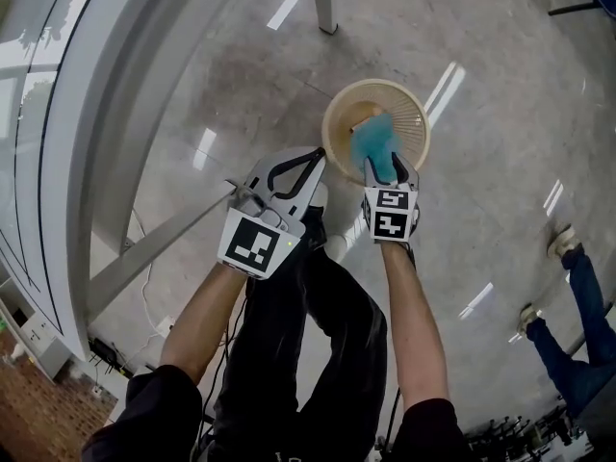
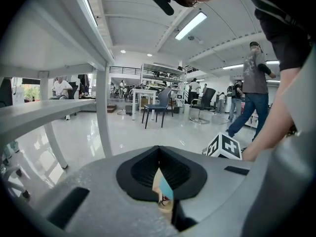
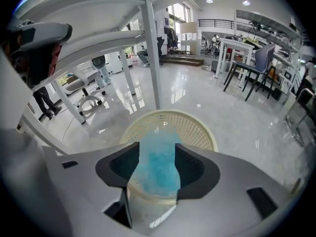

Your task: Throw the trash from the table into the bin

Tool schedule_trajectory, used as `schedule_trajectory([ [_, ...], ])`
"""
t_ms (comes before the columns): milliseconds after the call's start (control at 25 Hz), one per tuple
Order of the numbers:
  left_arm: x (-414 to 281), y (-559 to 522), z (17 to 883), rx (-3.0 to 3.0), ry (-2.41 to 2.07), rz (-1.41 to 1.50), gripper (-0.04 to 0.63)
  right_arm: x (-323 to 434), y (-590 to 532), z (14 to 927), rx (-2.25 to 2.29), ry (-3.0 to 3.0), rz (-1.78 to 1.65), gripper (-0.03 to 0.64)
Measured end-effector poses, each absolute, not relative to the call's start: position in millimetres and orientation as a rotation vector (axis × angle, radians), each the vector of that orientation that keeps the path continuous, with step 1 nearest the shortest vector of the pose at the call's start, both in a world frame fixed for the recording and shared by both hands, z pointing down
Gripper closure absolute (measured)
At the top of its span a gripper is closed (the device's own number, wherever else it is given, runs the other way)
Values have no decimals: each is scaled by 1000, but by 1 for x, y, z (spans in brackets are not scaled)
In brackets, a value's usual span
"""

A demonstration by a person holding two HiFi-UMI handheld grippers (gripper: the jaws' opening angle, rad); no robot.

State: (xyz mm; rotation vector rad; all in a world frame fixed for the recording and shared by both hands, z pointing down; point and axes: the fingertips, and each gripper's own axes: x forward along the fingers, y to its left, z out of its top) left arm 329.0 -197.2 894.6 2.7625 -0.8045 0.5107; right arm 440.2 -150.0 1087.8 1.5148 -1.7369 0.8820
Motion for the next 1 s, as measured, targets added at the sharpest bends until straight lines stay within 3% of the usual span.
schedule_trajectory([
  [80, 326, -196, 896, 2772, -800, 523, 588, 437, -151, 1088, 1521, -1742, 880, 380],
  [360, 321, -189, 890, 2773, -788, 530, 588, 424, -151, 1070, 1545, -1779, 965, 380],
  [400, 321, -189, 886, 2777, -787, 527, 588, 424, -151, 1064, 1555, -1782, 981, 390],
  [520, 321, -185, 870, 2808, -771, 528, 588, 424, -148, 1036, 1596, -1778, 912, 579],
  [560, 321, -182, 863, 2818, -764, 535, 588, 424, -146, 1024, 1608, -1779, 887, 594],
  [1000, 337, -146, 698, 2883, -728, 462, 588, 433, -111, 812, 1838, -1830, 828, 606],
])
